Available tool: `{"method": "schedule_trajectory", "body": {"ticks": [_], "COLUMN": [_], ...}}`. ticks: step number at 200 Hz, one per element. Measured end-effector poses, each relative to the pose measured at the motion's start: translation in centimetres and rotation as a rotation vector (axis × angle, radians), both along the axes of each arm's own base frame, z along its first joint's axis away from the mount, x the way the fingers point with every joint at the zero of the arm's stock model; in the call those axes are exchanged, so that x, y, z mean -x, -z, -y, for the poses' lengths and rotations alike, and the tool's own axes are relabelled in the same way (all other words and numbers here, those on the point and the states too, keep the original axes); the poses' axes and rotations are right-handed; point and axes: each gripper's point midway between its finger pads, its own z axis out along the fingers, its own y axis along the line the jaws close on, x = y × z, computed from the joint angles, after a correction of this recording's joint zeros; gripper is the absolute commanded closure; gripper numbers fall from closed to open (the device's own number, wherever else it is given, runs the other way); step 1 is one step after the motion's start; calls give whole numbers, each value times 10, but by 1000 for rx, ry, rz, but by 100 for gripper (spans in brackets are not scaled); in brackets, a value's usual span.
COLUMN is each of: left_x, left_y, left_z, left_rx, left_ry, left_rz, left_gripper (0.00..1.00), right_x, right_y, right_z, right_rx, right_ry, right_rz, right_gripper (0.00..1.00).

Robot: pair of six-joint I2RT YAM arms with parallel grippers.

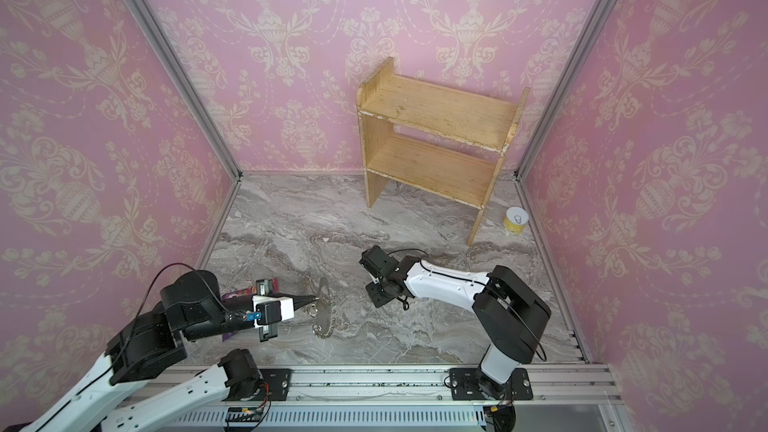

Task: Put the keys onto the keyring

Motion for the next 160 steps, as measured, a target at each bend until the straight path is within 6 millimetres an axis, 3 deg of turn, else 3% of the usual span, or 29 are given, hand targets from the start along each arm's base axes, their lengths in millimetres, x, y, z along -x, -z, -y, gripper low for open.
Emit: {"method": "schedule_trajectory", "body": {"ticks": [24,82,160], "left_x": [0,3,4], "left_y": [0,0,0], "left_z": [0,-4,-5], "left_rx": [0,2,2], "left_ry": [0,0,0], "left_rz": [0,2,1], "left_gripper": [100,100,100], "right_x": [11,-3,-2], "right_y": [5,-3,3], "right_z": [-4,-22,-21], "right_rx": [-25,-139,-144], "right_ry": [63,176,241], "right_rz": [16,55,28], "right_gripper": [62,66,71]}}
